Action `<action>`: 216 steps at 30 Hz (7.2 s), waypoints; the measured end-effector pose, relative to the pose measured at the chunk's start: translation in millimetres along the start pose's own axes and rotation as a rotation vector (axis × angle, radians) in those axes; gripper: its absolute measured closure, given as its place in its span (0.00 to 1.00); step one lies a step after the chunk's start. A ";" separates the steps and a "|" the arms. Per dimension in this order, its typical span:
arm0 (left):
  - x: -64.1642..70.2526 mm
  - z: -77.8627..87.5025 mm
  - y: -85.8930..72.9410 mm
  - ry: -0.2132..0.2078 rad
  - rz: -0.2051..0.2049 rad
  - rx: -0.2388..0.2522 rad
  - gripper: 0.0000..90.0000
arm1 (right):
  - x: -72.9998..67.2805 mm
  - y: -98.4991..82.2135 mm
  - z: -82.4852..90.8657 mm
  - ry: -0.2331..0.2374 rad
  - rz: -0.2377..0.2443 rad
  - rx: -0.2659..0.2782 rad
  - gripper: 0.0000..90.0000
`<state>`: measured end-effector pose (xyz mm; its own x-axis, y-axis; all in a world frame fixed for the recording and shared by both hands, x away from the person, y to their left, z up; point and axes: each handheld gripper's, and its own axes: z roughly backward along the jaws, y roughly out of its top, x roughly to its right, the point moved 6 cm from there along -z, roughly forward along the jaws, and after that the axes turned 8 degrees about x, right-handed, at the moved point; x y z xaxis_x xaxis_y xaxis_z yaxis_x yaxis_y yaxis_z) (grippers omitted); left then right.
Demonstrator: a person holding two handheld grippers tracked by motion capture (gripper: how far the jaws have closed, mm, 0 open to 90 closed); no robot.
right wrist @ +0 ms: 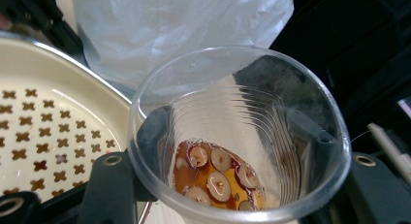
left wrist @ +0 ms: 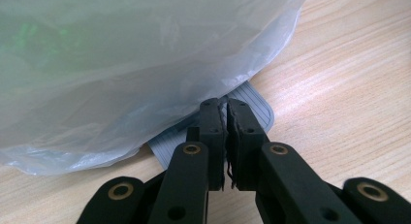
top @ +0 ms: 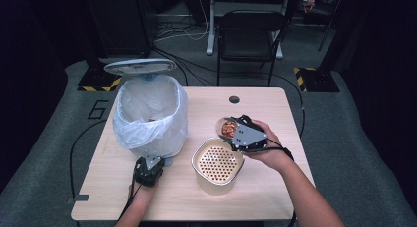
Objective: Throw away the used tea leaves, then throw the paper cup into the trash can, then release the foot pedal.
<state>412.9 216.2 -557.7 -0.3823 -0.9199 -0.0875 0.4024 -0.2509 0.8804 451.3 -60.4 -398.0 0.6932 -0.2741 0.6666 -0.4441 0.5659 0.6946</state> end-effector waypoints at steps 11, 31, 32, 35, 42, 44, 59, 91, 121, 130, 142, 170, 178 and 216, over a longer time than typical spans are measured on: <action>0.5 0.1 -0.3 -0.002 0.000 -0.002 0.95 | -19.4 7.7 1.8 -0.057 0.256 -0.053 0.46; 1.2 -0.7 0.0 0.004 0.006 0.014 0.95 | -45.8 10.4 -5.7 -0.101 0.869 -0.219 0.47; 1.2 -0.7 0.0 0.004 0.006 0.014 0.95 | -47.1 10.2 -6.1 -0.098 0.883 -0.222 0.47; 0.9 -0.3 -0.2 0.003 0.001 0.008 0.95 | -50.4 11.2 -5.6 -0.103 0.980 -0.246 0.47; 0.6 -0.1 -0.4 0.001 -0.003 0.005 0.95 | -55.0 14.5 -4.8 -0.096 1.203 -0.285 0.47; 0.4 0.1 -0.4 -0.002 -0.001 0.003 0.95 | -55.1 18.3 -4.4 -0.108 1.222 -0.267 0.47; 0.1 -0.3 -0.1 0.007 -0.008 0.009 0.95 | -56.4 18.9 -5.5 -0.100 1.230 -0.252 0.47; -0.1 -0.1 -0.2 0.004 -0.008 0.006 0.95 | -55.4 23.1 -4.4 -0.085 1.211 -0.232 0.46; -0.2 0.0 -0.2 0.001 -0.006 0.004 0.95 | -16.9 38.4 2.7 -0.064 0.452 -0.023 0.45; -0.2 0.2 -0.3 -0.001 -0.004 0.000 0.95 | 6.9 35.4 1.2 -0.014 0.003 0.111 0.45; -0.1 -0.2 -0.1 -0.001 0.001 0.006 0.95 | 18.8 29.0 -5.6 0.116 -0.509 0.180 0.46; 0.1 0.4 -0.4 -0.009 0.001 -0.004 0.95 | 49.0 101.8 -18.7 0.152 -0.627 0.144 0.48; -2.1 0.6 0.4 -0.002 -0.016 -0.002 0.95 | 58.1 129.7 -37.6 0.163 -0.636 0.125 0.49; -2.5 1.4 0.4 0.000 -0.024 -0.008 0.95 | 46.5 152.0 -158.5 0.126 -0.751 0.044 0.41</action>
<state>412.9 218.8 -556.4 -0.3918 -0.9136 -0.1082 0.4002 -0.2752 0.8741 505.9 136.1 -304.3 0.8766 -0.4807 -0.0231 0.1516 0.2304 0.9612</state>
